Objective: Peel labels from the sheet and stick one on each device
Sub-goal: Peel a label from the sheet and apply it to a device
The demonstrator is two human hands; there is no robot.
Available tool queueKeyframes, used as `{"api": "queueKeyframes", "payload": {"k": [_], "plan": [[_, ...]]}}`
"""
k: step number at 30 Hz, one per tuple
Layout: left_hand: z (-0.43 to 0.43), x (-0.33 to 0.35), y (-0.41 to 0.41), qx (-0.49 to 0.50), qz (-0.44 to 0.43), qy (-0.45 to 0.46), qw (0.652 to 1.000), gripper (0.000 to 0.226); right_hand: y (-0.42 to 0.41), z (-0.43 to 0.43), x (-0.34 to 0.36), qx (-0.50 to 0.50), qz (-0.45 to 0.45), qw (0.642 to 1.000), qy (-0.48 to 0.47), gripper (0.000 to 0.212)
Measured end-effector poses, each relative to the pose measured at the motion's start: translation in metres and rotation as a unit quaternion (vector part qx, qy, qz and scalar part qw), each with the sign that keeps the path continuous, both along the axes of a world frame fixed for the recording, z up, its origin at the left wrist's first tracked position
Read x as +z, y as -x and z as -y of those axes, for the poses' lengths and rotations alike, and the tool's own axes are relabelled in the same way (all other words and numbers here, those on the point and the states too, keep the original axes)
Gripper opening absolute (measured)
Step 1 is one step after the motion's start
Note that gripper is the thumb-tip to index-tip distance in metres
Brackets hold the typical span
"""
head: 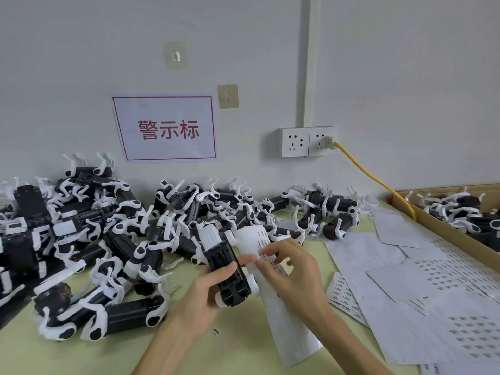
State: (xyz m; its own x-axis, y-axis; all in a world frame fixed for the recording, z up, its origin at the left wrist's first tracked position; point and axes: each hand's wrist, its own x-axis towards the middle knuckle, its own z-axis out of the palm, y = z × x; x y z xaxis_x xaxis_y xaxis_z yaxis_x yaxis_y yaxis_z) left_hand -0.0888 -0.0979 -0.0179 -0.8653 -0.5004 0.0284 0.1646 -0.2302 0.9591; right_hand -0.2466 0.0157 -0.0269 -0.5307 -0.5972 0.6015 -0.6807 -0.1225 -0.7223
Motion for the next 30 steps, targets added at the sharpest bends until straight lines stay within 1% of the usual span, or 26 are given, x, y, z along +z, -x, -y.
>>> {"api": "queueKeyframes", "payload": {"k": [4,9,10,13,14,20,24,30], "plan": [[-0.0013,0.0010,0.0011,-0.007,0.009,0.001,1.000,0.072,0.0015,-0.0013,0.0001,-0.008,0.003,1.000,-0.005,0.011],[-0.0026,0.0027,0.0024,-0.016,-0.008,-0.028,0.999,0.072,0.0000,-0.0028,0.0005,-0.010,0.024,0.999,-0.020,0.015],[-0.0027,0.0028,0.0027,-0.015,-0.009,-0.029,0.999,0.069,-0.0007,-0.0028,0.0013,-0.010,0.026,0.999,-0.020,0.015],[-0.0029,0.0028,0.0034,-0.019,-0.007,-0.031,0.999,0.050,-0.0021,-0.0033,0.0028,-0.011,0.032,0.999,-0.014,0.015],[-0.0031,0.0026,0.0035,-0.022,-0.006,-0.034,0.999,0.048,-0.0025,-0.0035,0.0028,-0.014,0.034,0.999,-0.013,0.016],[-0.0075,0.0042,0.0039,-0.047,-0.009,-0.064,0.997,0.049,-0.0032,-0.0049,0.0031,-0.039,0.050,0.998,-0.009,0.019],[-0.0082,0.0013,0.0050,-0.043,0.008,-0.044,0.998,0.046,-0.0033,-0.0047,0.0050,-0.037,0.065,0.997,-0.017,0.017],[-0.0095,0.0022,0.0044,-0.039,0.022,-0.016,0.999,0.047,-0.0027,-0.0050,0.0063,-0.042,0.082,0.996,-0.003,0.023]]}}
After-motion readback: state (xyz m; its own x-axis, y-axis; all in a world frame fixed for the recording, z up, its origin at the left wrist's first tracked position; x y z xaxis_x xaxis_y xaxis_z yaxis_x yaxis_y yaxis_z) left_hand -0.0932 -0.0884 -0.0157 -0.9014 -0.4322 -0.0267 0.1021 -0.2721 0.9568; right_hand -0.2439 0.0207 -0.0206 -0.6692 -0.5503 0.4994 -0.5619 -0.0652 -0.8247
